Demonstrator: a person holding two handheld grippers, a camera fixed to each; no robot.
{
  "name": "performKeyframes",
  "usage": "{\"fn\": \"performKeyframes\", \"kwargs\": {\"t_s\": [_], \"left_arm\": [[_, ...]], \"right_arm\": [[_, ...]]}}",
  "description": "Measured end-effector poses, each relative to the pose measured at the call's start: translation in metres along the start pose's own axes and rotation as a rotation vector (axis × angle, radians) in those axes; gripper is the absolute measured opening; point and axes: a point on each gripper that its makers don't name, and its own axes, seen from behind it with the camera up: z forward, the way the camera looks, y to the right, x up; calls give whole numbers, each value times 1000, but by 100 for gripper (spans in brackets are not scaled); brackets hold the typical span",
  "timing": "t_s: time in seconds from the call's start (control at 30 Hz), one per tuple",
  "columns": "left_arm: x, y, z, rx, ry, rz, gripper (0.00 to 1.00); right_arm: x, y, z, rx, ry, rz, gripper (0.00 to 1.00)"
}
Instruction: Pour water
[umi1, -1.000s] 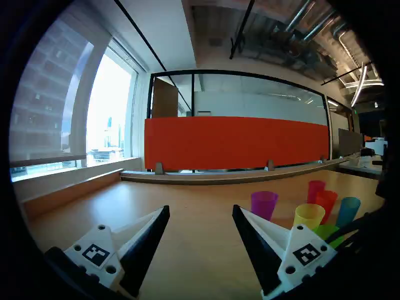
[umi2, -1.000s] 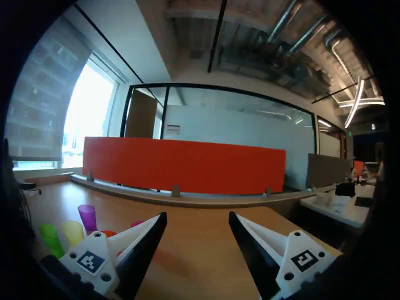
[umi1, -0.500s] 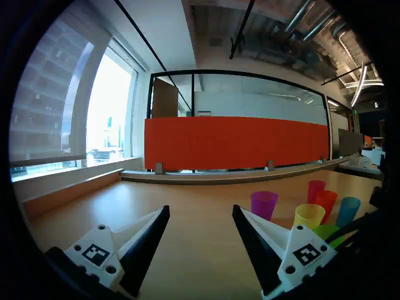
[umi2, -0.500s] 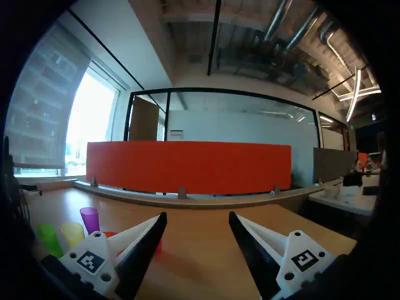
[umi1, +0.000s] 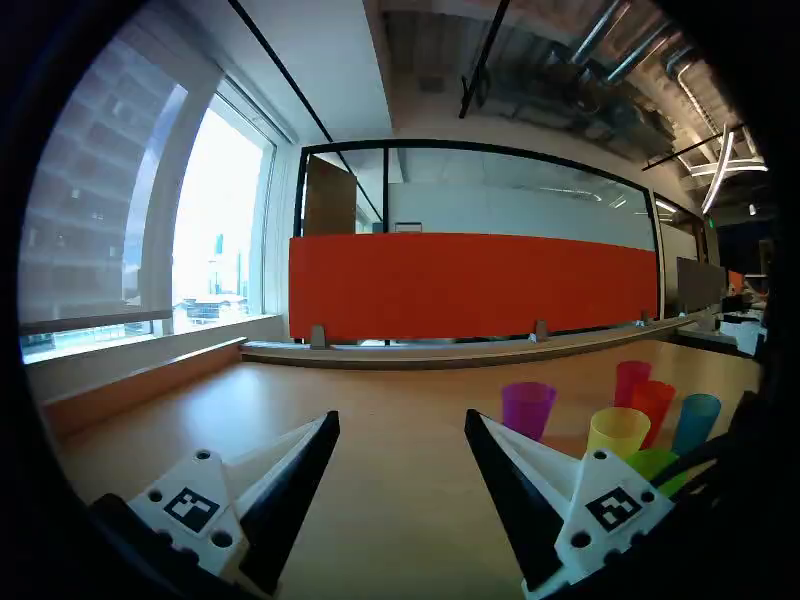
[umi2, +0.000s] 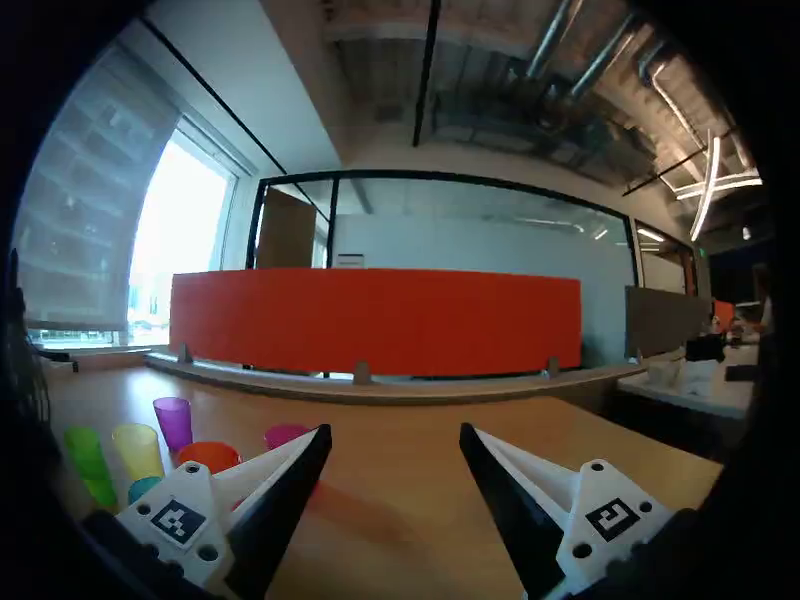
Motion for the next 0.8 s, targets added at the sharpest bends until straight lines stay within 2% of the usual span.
{"fn": "performKeyframes", "kwargs": {"t_s": [0.17,0.8], "left_arm": [[0,0,0,0,0,0,93],[0,-1,0,0,0,0,93]], "right_arm": [[-12,4,2,-9,-29,24,99],[-21,4,2,-14,-50,12,99]]}}
